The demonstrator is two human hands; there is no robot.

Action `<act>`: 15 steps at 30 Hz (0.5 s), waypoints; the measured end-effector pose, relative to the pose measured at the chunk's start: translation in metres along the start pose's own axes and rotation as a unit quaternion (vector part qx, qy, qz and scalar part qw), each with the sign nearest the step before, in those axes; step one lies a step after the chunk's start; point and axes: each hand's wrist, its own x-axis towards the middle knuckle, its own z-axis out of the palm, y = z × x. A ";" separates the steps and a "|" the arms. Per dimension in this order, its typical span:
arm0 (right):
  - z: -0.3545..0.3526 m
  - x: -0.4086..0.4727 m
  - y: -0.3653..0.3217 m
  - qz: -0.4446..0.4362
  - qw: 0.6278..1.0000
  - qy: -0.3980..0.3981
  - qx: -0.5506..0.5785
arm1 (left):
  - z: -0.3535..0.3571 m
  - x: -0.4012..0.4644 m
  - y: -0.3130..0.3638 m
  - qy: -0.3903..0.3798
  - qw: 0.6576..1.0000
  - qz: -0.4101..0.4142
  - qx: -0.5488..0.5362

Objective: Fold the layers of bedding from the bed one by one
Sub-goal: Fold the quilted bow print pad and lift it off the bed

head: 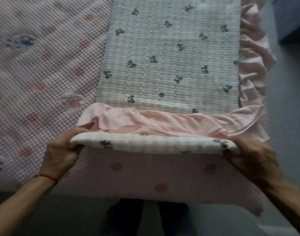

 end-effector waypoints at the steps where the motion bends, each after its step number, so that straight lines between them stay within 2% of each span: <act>1: -0.012 0.014 0.003 0.006 1.000 0.009 -0.016 | -0.008 0.015 0.008 0.027 1.000 -0.001 -0.012; 4: -0.038 0.065 0.018 0.031 0.997 0.043 -0.057 | -0.028 0.073 0.025 0.096 0.993 -0.022 -0.059; 9: -0.054 0.172 0.041 0.074 0.993 0.073 -0.054 | -0.017 0.199 0.021 0.135 0.981 -0.110 -0.082; 12: -0.031 0.233 0.059 0.143 0.988 0.038 0.032 | 0.011 0.260 0.007 0.094 0.974 -0.183 -0.092; 15: 0.000 0.258 0.071 0.258 0.949 -0.011 0.181 | 0.053 0.280 -0.023 -0.005 0.959 -0.282 -0.032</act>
